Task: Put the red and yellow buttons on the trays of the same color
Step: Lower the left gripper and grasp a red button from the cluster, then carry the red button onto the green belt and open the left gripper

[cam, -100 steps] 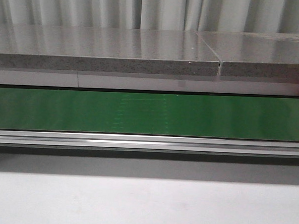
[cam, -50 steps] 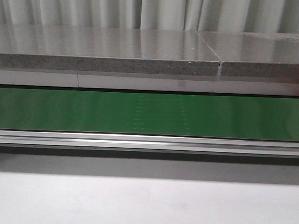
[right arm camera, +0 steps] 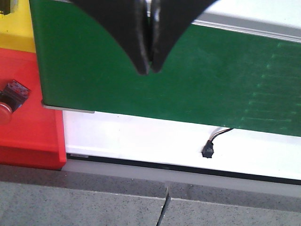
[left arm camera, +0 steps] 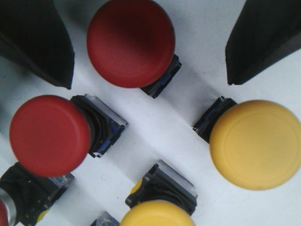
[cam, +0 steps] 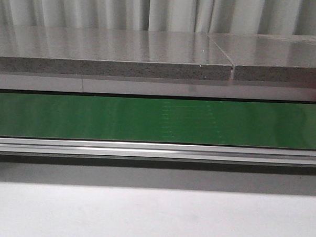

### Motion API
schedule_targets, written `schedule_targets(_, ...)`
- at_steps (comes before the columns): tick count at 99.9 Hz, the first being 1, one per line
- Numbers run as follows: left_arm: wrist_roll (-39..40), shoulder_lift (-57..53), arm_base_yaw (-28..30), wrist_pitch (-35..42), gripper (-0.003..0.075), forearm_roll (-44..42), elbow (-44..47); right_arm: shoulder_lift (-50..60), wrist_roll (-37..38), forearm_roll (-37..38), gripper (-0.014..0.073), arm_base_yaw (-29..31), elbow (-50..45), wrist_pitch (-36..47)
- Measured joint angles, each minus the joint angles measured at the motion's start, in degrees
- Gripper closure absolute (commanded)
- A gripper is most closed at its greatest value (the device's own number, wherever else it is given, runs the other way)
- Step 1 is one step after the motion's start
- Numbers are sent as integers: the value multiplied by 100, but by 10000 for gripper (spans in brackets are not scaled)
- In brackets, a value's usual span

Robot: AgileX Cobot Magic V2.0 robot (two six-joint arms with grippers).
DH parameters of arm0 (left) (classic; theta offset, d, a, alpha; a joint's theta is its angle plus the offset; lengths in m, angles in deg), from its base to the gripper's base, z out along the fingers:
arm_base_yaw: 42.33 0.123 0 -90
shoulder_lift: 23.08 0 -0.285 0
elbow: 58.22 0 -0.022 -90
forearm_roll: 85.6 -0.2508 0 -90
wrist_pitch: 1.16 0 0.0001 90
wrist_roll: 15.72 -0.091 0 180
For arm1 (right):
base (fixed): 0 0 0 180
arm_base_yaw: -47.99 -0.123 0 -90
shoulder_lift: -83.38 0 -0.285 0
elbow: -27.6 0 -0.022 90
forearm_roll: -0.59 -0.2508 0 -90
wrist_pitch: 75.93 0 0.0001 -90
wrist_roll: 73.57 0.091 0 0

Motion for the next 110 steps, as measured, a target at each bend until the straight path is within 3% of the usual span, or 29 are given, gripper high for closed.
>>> schedule_targets(11,0,10,0,0,204,0,-13,0,0,0,659,0,0,0)
schedule_targets(33,0,10,0,0,573,0,-13,0,0,0,659,0,0,0)
schedule_targets(51,-12,10,0,-124,738,0,-85,0,0,0,659,0,0,0)
schedule_targets(87,-280,-1257,-25,-498,739,0,-125,0,0,0,659,0,0,0)
schedule_targets(110,-748,-2137,-527,-775,739,0,-239,0,0,0,659,0,0,0)
